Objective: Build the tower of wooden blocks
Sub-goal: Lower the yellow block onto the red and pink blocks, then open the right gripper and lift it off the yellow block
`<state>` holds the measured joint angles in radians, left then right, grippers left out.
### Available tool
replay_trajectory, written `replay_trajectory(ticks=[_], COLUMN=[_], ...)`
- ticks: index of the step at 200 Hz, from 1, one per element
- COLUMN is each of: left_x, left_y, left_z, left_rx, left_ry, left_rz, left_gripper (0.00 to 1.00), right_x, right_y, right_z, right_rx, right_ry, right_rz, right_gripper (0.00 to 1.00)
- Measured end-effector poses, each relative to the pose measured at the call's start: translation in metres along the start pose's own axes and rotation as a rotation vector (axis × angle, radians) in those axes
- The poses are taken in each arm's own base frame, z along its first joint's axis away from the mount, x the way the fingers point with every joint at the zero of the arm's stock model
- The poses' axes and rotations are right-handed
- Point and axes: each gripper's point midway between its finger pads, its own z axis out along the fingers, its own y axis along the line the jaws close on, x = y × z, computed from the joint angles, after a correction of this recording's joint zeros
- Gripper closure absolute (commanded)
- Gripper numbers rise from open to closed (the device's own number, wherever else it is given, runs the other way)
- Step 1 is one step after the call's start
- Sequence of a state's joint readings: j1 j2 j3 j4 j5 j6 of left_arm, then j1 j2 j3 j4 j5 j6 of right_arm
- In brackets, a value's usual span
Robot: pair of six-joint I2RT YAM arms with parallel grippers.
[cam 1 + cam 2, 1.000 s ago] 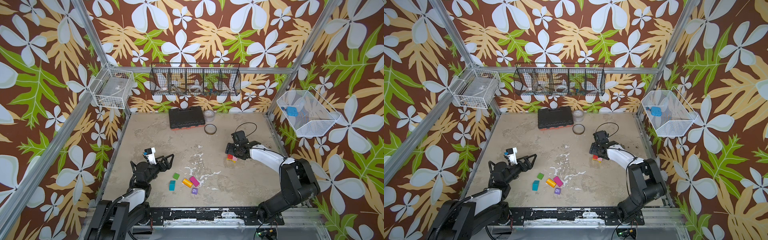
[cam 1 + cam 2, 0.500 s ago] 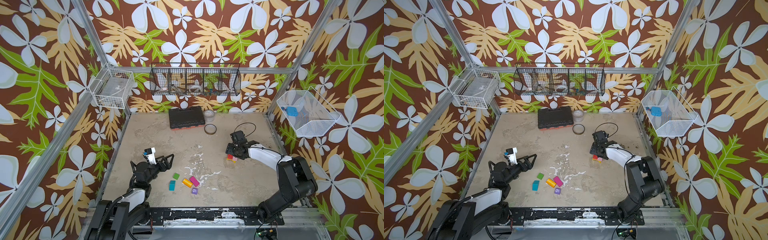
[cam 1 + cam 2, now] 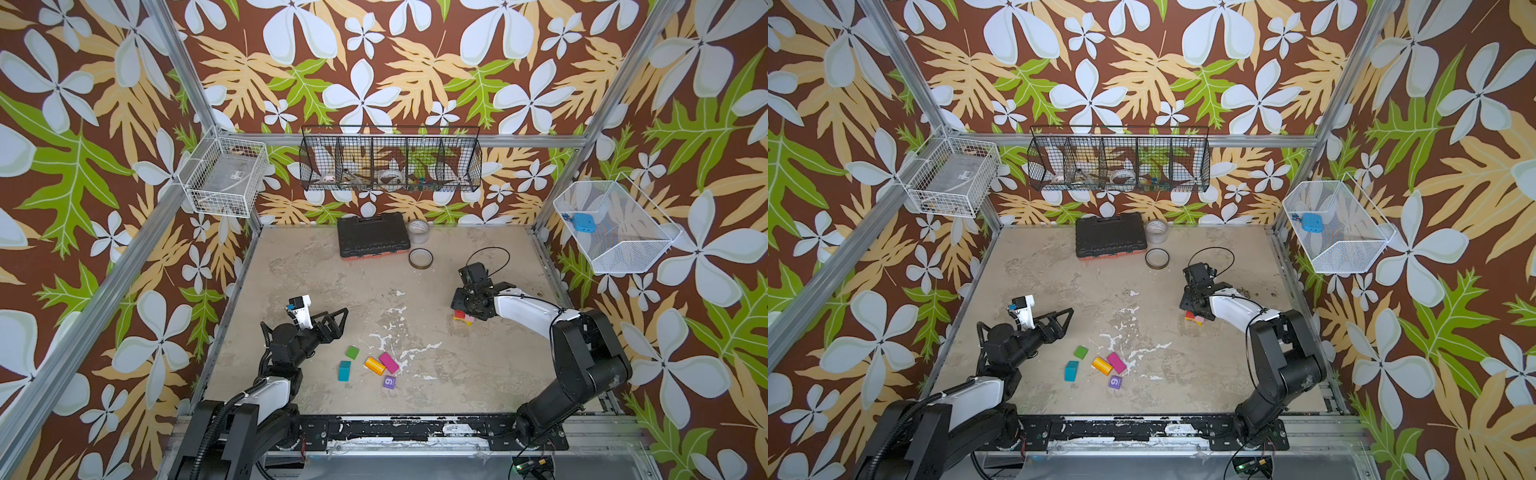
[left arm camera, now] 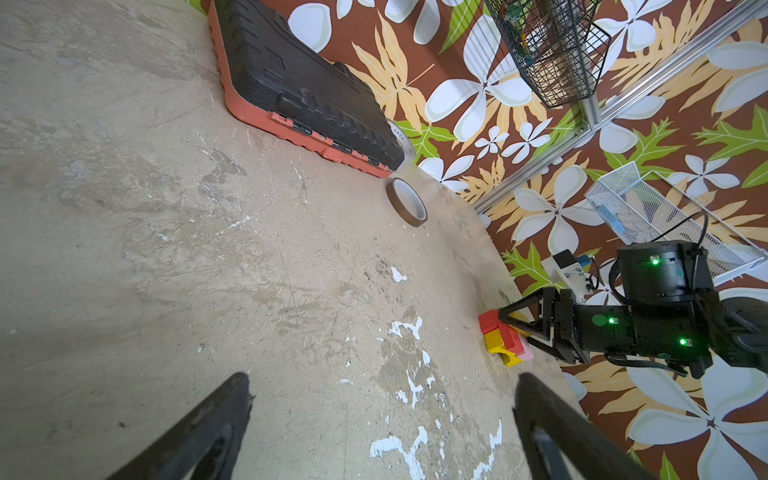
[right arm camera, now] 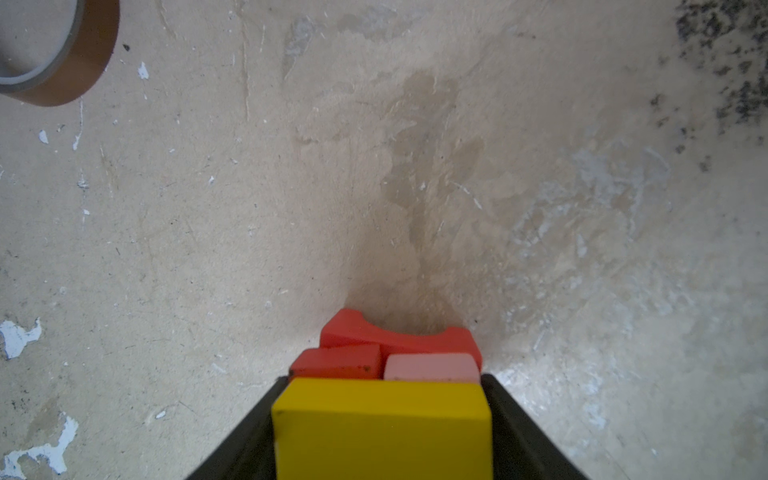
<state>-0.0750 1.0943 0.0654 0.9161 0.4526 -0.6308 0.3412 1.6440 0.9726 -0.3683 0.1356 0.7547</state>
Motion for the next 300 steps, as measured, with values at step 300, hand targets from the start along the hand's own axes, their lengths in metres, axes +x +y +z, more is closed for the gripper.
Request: replay_trajectory(ticks=[300], left_x=[-0.031], left_y=[0.038], left_z=[-0.02], left_rx=[-0.277], left_ry=[-0.174], left_rz=[-0.031], left_gripper=[0.0], right_x=[0.038], right_y=[0.109], right_z=[-0.141], right_rx=[-0.377], right_ry=[-0.304], right_rz=[-0.432], right_gripper=[0.0])
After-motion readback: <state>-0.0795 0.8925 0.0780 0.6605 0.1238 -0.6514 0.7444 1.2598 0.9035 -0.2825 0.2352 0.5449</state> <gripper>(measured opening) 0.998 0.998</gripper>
